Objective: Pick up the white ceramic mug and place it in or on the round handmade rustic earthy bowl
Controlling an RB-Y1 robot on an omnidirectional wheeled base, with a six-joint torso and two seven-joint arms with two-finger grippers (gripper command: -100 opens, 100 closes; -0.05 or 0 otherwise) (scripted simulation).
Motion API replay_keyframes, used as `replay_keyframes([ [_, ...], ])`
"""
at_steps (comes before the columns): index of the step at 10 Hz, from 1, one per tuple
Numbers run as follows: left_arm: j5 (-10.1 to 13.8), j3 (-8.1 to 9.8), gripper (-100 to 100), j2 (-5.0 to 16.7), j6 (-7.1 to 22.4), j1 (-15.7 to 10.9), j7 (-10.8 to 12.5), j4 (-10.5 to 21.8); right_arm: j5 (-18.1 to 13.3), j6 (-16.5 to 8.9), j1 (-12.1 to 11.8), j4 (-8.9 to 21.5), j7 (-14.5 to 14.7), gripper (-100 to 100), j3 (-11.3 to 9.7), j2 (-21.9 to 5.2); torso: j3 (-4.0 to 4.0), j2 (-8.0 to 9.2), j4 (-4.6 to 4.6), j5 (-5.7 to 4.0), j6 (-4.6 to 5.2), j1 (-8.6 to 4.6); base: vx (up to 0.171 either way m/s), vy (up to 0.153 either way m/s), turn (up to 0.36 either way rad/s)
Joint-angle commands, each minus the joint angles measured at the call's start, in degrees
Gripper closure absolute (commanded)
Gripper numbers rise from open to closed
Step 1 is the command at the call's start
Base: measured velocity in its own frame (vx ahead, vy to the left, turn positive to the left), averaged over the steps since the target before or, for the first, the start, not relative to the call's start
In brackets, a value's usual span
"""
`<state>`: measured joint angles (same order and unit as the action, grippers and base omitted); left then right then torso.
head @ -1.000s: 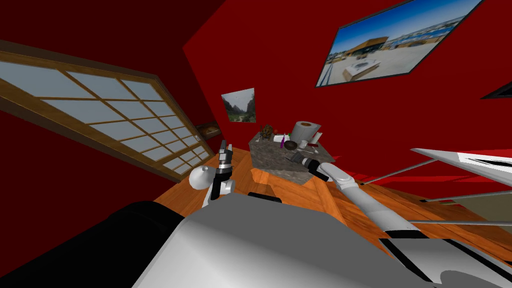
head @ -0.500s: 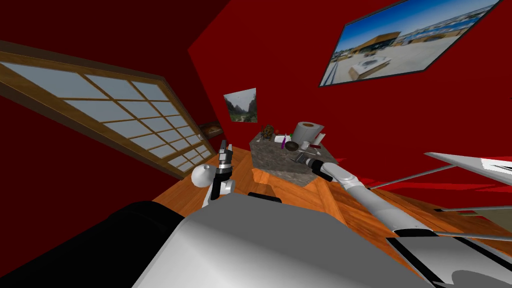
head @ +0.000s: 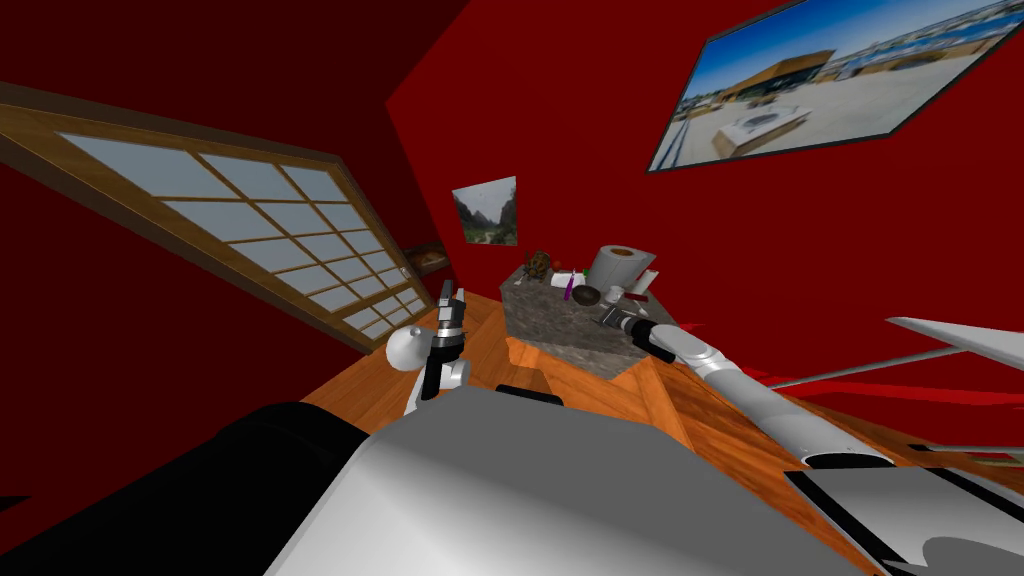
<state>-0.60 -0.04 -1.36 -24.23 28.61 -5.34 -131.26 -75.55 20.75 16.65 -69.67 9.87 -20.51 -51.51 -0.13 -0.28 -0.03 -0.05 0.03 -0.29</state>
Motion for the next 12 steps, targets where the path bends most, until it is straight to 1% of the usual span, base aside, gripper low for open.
replay_keyframes([
  [1,0.0,0.0,0,0.0,0.0,0.0,0.0,0.0,-0.7,-0.4,0.5,1.7,0.6,-100,0.0,-0.6,0.0,0.0,0.0,0.0,0.0,0.0,0.059,-0.071,0.065],
  [3,0.0,0.0,0,0.0,0.0,0.0,0.0,0.0,-3.5,-2.3,1.4,5.3,1.3,-100,-1.0,-2.4,-0.03,-0.03,-0.02,-0.03,0.0,-0.06,0.073,-0.085,0.111],
  [4,0.0,0.0,0,0.0,0.0,0.0,0.0,0.0,-3.5,-2.3,1.4,5.3,1.3,-100,-1.0,-2.4,-0.06,-0.1,-0.03,-0.04,0.01,-0.09,0.075,-0.073,0.039],
  [5,0.0,0.0,0,0.0,0.0,0.0,0.0,0.0,-4.7,-3.3,1.8,6.8,1.6,-100,-1.4,-3.2,-0.06,-0.09,-0.03,-0.03,0.02,-0.03,0.081,-0.073,0.091],
  [6,0.0,0.0,0,0.0,0.0,0.0,0.0,0.0,-4.7,-3.3,1.8,6.8,1.6,-100,-1.4,-3.2,-0.07,-0.1,-0.03,-0.02,0.01,-0.03,0.064,-0.052,0.045],
  [8,0.0,0.0,0,0.0,0.0,0.0,0.0,0.0,-6.5,-4.9,2.2,9.5,2.2,-100,-2.2,-4.4,-0.05,-0.08,-0.03,0.0,0.0,0.08,0.091,-0.061,0.094],
  [10,0.0,0.0,0,0.0,0.0,0.0,0.0,0.0,-6.5,-4.9,2.2,9.5,2.2,-100,-2.2,-4.4,-0.1,-0.14,-0.05,-0.03,0.02,0.01,0.056,-0.054,0.017],
  [11,0.0,0.0,0,0.0,0.0,0.0,0.0,0.0,-7.9,-6.3,2.4,11.5,2.6,-100,-2.8,-5.3,-0.01,0.03,-0.02,-0.01,0.03,0.11,0.067,-0.068,0.118],
  [12,0.0,0.0,0,0.0,0.0,0.0,0.0,0.0,-8.3,-6.8,2.4,12.3,2.8,-100,-3.0,-5.5,-0.04,-0.06,-0.02,-0.01,-0.01,0.03,0.111,-0.119,0.152],
])
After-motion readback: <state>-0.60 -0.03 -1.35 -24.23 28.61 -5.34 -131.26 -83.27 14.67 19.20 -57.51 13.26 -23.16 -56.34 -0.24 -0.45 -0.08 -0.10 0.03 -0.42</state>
